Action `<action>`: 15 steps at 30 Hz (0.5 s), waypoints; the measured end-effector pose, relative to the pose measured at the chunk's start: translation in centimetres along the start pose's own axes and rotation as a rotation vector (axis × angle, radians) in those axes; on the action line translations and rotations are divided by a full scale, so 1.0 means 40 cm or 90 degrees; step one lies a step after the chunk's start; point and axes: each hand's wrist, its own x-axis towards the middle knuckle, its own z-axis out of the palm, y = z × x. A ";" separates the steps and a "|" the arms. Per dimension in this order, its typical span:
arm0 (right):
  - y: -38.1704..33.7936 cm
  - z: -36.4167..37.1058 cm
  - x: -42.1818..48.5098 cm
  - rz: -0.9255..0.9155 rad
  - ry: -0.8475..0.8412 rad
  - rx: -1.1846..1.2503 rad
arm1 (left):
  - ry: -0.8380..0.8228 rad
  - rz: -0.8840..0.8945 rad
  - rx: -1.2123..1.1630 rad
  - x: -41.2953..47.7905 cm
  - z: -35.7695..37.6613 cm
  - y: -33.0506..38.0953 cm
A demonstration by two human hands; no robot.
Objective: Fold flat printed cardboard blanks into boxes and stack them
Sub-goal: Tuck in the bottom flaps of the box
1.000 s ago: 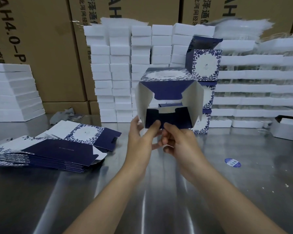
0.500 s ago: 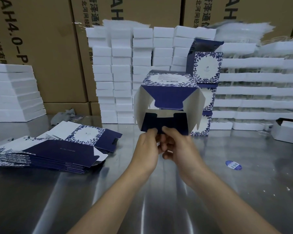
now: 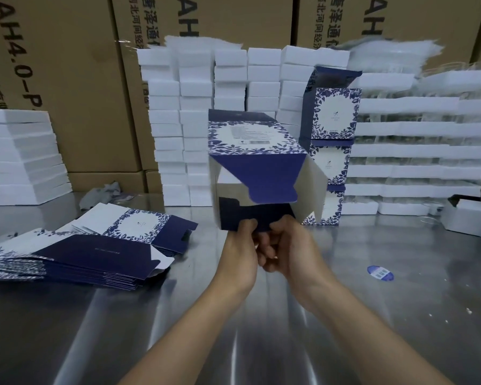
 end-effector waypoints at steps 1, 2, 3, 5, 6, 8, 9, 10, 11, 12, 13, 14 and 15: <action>0.001 0.001 0.002 0.008 0.009 0.005 | -0.003 -0.014 -0.020 0.000 0.003 0.001; 0.001 0.002 0.004 0.013 0.028 0.014 | -0.012 -0.032 -0.050 0.001 0.006 0.003; -0.001 0.002 0.007 0.017 0.053 0.032 | -0.022 -0.049 -0.087 0.003 0.008 0.007; -0.007 -0.001 0.011 0.017 0.090 0.066 | -0.022 -0.052 -0.137 0.010 0.004 0.010; -0.012 -0.003 0.012 0.015 0.097 0.065 | -0.011 -0.040 -0.139 0.013 -0.001 0.010; -0.018 -0.005 0.010 0.010 0.107 0.044 | 0.012 -0.018 -0.114 0.018 -0.011 0.006; -0.019 -0.006 0.008 0.008 0.114 0.039 | 0.017 -0.012 -0.100 0.020 -0.014 0.002; -0.019 -0.007 0.008 0.004 0.125 0.039 | 0.018 -0.009 -0.088 0.022 -0.014 0.000; -0.020 -0.007 0.007 -0.001 0.134 0.041 | 0.017 -0.010 -0.076 0.024 -0.012 -0.002; -0.020 -0.007 0.008 -0.005 0.143 0.043 | 0.015 -0.016 -0.067 0.027 -0.010 -0.005; -0.019 -0.008 0.009 -0.009 0.151 0.040 | 0.014 -0.025 -0.060 0.030 -0.006 -0.008; -0.018 -0.010 0.009 -0.011 0.159 0.034 | 0.016 -0.032 -0.055 0.031 -0.004 -0.009; -0.018 -0.011 0.010 -0.011 0.165 0.026 | 0.020 -0.034 -0.048 0.032 -0.004 -0.011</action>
